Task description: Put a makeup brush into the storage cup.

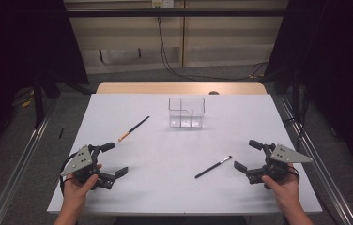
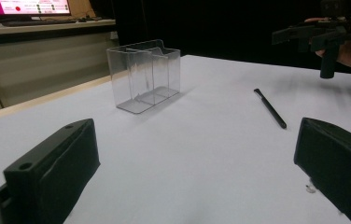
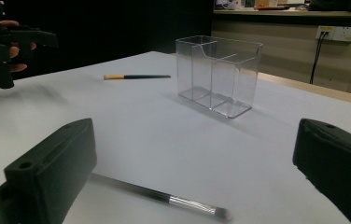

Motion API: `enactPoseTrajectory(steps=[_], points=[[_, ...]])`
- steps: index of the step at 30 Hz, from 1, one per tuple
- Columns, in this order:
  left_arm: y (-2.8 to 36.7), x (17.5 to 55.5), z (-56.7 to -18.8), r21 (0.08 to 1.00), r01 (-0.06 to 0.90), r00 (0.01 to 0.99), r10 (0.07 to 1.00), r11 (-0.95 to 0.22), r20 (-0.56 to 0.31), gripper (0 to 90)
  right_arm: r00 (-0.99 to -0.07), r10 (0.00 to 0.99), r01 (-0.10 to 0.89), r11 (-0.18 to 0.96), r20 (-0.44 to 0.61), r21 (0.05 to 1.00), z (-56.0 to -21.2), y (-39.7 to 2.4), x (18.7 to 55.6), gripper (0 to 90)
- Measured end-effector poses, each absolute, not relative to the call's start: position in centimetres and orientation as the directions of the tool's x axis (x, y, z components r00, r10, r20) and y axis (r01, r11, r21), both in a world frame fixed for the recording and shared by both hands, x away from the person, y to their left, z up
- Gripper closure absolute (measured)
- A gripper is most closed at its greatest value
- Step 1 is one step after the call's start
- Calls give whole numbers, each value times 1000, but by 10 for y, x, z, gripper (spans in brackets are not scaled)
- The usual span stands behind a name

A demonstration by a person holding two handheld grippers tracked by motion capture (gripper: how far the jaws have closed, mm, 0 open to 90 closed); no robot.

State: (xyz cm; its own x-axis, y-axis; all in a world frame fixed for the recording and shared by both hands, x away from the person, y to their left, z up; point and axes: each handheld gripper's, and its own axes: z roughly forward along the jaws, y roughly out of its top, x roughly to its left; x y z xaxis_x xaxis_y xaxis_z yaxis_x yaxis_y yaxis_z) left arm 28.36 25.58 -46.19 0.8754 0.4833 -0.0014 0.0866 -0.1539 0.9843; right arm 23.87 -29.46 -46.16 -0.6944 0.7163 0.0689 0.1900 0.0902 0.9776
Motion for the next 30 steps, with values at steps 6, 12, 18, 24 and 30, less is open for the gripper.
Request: enactPoseTrajectory(steps=[6,12,18,24,30], points=[[255,285,-462,985,94,872,489,-148,-10,0,-698,713,186,91,66,978,-461,-294,238,0],[252,288,-462,985,103,870,492,-139,-22,0,-699,713,187,94,65,978,-462,-294,238,0],[249,300,-461,982,134,846,531,-132,-45,0,-694,717,188,96,63,978,-462,-296,237,0],[246,309,-458,981,149,830,555,-123,-56,0,-693,719,189,100,60,977,-462,-296,235,0],[244,316,-457,978,156,828,558,-141,-52,0,-691,720,186,101,57,977,-462,-296,235,0]])
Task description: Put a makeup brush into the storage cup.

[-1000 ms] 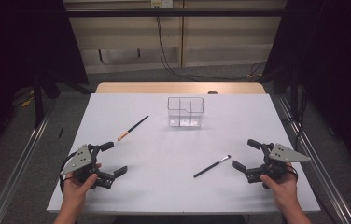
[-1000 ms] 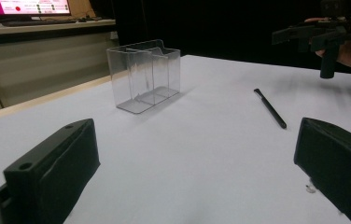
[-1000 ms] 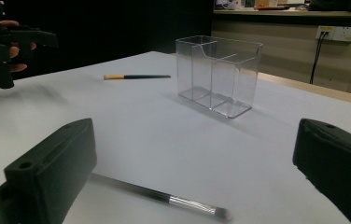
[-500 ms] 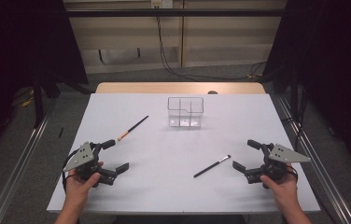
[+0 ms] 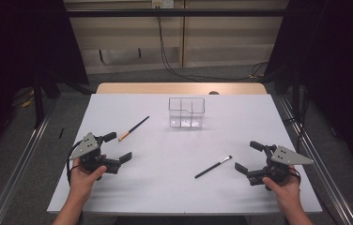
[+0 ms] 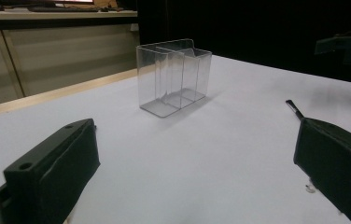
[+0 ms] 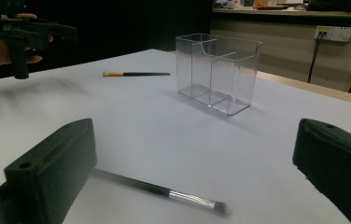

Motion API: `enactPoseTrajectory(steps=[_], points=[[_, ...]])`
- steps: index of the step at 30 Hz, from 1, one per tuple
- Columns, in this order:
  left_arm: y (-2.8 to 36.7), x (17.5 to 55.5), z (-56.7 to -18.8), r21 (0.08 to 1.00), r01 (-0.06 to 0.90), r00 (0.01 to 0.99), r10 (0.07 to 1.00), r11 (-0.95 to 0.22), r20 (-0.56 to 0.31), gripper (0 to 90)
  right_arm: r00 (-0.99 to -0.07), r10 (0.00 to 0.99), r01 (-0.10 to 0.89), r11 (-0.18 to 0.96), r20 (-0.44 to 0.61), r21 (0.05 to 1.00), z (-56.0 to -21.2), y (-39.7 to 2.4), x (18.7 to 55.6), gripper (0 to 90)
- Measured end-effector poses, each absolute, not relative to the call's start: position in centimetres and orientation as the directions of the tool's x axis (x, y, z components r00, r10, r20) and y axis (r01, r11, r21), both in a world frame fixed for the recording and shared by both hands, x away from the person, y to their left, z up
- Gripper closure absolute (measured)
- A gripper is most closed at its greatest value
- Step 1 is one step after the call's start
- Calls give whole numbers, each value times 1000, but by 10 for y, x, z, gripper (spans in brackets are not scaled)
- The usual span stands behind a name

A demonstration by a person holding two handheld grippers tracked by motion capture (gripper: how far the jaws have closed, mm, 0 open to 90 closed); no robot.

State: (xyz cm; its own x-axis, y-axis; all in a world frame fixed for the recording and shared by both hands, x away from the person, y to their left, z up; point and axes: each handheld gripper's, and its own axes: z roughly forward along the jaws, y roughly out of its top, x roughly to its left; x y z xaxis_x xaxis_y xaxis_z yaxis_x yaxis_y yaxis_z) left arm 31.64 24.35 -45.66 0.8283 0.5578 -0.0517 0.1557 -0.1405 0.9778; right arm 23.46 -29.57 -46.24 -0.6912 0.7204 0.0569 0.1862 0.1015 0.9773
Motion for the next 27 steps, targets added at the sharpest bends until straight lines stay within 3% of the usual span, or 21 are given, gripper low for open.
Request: enactPoseTrajectory(steps=[27], points=[[218,370,-452,981,132,794,608,-141,-19,0,-696,715,183,98,58,978,-461,-296,234,0]])
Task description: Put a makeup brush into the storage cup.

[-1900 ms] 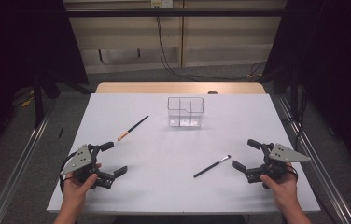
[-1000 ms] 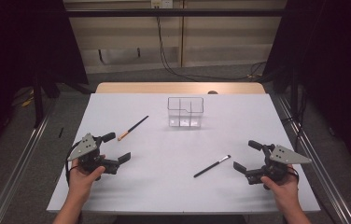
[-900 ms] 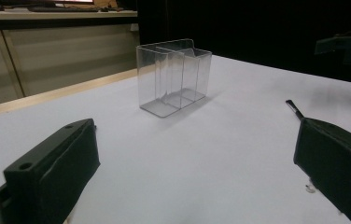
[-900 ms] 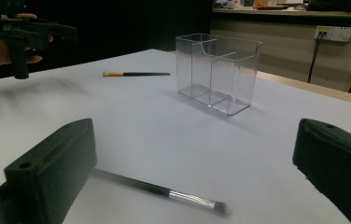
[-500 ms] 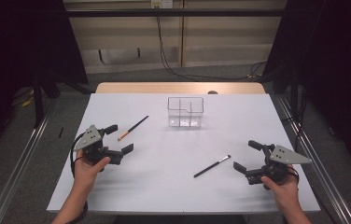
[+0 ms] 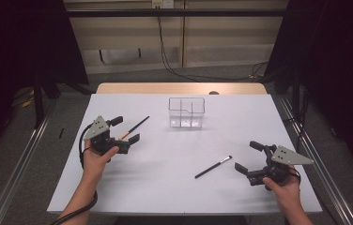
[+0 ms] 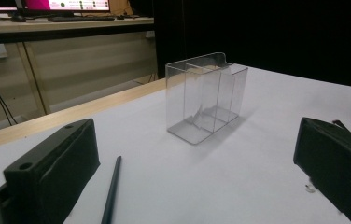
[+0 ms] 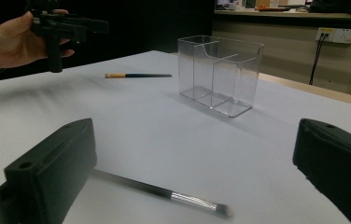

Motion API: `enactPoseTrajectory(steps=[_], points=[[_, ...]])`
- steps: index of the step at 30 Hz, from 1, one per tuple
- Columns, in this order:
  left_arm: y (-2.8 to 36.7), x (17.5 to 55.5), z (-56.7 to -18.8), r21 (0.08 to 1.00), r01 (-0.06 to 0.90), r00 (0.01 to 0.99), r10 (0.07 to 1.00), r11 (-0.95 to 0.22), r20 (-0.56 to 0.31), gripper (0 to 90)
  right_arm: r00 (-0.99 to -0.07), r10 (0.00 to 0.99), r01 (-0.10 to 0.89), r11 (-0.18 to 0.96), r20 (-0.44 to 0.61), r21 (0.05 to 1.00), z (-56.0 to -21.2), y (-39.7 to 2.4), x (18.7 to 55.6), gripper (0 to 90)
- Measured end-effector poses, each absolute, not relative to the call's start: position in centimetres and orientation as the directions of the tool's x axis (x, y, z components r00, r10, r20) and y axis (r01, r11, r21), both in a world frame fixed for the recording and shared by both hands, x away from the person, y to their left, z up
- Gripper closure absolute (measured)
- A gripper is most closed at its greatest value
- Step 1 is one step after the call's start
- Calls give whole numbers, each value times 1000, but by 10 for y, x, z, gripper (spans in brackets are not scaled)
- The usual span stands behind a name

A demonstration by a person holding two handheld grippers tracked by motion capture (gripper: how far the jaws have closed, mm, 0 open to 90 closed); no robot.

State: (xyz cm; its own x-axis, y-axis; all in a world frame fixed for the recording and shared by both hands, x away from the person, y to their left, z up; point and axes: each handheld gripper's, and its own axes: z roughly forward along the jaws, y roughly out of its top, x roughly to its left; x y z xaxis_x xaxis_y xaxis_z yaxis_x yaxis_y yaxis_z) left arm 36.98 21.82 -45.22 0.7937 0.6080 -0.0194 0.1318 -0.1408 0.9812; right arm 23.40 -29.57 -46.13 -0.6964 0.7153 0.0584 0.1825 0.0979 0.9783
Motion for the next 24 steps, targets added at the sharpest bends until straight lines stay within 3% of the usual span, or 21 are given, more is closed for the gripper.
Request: enactPoseTrajectory(steps=[24], points=[[209,413,-460,973,180,742,669,-145,-37,0,-703,708,170,82,62,982,-459,-295,233,0]])
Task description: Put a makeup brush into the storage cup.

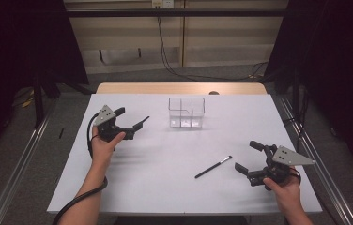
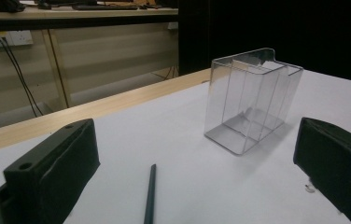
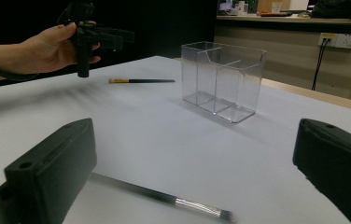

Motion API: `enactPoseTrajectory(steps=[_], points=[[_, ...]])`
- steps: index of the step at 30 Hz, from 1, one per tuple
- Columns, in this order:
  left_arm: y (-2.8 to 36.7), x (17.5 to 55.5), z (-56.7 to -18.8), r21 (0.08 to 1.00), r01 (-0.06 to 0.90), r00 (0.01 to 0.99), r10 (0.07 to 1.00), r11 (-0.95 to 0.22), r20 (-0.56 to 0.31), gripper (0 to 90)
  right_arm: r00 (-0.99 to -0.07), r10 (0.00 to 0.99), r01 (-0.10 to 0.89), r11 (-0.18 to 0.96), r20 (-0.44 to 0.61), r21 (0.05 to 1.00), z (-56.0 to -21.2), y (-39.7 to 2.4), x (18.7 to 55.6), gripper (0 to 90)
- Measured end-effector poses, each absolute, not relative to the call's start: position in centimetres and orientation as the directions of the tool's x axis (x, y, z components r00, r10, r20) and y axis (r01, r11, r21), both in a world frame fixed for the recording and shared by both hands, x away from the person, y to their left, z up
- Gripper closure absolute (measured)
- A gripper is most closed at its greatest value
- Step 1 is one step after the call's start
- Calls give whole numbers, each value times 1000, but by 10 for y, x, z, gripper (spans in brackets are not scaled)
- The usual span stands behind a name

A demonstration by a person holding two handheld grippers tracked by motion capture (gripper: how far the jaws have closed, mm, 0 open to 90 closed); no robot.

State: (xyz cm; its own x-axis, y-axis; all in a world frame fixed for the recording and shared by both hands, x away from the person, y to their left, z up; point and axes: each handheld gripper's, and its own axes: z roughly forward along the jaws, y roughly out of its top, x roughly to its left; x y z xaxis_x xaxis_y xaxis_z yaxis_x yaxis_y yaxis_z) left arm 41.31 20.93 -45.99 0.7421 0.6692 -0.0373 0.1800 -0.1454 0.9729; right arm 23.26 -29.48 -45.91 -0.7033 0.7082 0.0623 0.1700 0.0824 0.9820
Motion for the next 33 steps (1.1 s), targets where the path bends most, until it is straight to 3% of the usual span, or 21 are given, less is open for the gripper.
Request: enactPoseTrajectory(steps=[17,28,33], points=[[206,436,-468,953,235,709,704,-191,-34,0,-706,705,171,75,69,982,-460,-295,233,0],[211,444,-461,887,341,705,708,-312,-22,0,-708,703,178,74,75,981,-461,-294,235,0],[209,450,-457,829,430,698,714,-357,-54,0,-708,702,178,73,76,981,-461,-294,235,0]])
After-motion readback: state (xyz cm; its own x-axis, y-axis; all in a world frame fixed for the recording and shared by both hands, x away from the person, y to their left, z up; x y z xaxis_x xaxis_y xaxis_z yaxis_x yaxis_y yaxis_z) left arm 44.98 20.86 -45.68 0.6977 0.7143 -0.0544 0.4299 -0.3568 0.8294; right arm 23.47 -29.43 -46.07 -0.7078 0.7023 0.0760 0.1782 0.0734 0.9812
